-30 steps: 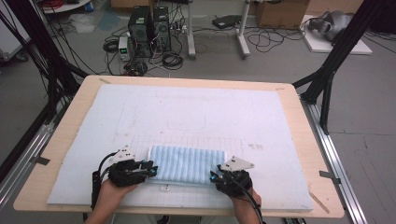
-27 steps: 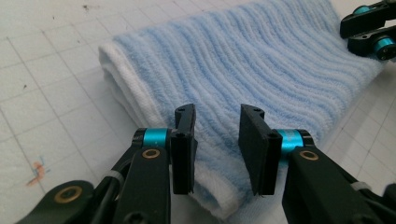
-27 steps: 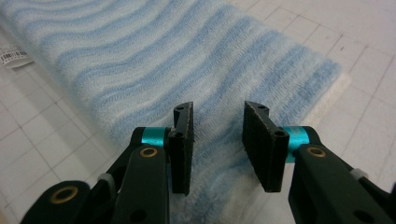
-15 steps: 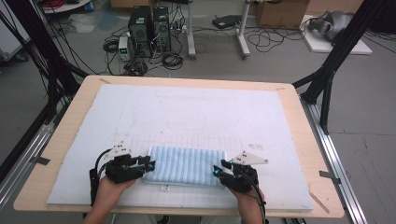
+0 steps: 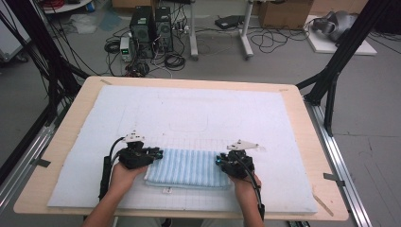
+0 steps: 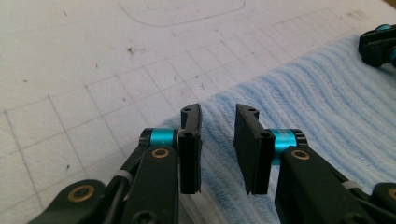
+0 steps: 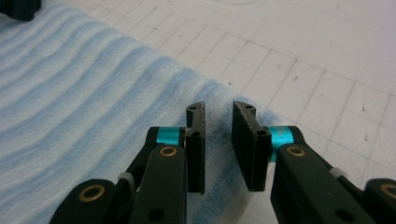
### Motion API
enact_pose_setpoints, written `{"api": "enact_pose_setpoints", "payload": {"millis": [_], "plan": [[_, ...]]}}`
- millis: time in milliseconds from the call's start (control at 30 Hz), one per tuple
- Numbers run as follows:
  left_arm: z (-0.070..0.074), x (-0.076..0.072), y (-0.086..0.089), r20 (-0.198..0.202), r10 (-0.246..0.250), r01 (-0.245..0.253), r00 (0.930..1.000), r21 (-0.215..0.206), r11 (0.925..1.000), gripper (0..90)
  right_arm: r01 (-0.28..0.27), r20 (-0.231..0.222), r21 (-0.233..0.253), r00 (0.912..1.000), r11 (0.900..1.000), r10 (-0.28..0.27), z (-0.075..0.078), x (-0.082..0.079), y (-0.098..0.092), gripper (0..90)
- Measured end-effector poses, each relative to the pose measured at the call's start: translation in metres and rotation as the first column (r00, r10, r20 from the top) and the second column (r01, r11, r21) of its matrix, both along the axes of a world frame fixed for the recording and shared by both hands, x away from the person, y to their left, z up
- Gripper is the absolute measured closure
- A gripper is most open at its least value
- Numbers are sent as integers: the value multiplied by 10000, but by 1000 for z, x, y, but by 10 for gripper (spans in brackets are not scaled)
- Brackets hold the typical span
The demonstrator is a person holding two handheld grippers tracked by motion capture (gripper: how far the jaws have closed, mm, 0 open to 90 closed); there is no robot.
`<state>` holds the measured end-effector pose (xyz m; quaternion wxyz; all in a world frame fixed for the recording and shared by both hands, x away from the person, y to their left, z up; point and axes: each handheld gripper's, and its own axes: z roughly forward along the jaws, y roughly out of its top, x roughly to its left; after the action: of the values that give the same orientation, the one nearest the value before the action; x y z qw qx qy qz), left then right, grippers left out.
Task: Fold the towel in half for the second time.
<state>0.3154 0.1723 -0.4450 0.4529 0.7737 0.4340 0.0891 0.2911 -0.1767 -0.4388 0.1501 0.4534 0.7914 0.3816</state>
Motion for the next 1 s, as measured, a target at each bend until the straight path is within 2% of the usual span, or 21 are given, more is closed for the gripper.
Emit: {"api": "enact_pose_setpoints", "payload": {"millis": [100,200,267,367,433,500,600,733,800,867,1000], "plan": [[-1,-1,0,122,-80,76,9999,279,9996,741,26,77,127,10000,9999,-27,-5,3,-5,739],[-1,-2,1,152,-109,105,9998,247,9996,741,-57,165,193,9998,9998,54,-5,3,-6,720],[1,-3,4,405,-192,183,9990,216,9996,712,-84,277,338,9996,9994,75,-5,3,-9,663],[7,-7,11,793,-77,102,9968,-313,9995,587,-7,534,825,9986,9966,-38,-2,1,-12,578],[13,-10,17,1242,-24,120,9923,-760,9970,532,-68,742,931,9972,9956,-2,1,-1,-13,554],[16,-12,23,1482,20,158,9890,-1185,9928,476,-144,915,862,9958,9962,65,7,-4,-14,514],[20,-14,34,1745,187,74,9845,-1482,9889,470,-156,1200,912,9928,9957,46,15,-7,-16,426],[23,-17,45,1811,533,-204,9820,-1787,9837,344,-151,1615,770,9869,9969,24,27,-11,-23,323],[25,-19,51,1936,542,-149,9796,-1992,9798,260,-143,1678,643,9858,9978,33,32,-14,-29,275],[26,-20,55,2018,559,-149,9778,-1990,9799,184,39,1831,697,9830,9976,-166,35,-17,-37,207],[27,-23,59,2166,503,-60,9750,-2003,9797,170,128,2151,711,9762,9974,-279,38,-24,-51,119]]}}
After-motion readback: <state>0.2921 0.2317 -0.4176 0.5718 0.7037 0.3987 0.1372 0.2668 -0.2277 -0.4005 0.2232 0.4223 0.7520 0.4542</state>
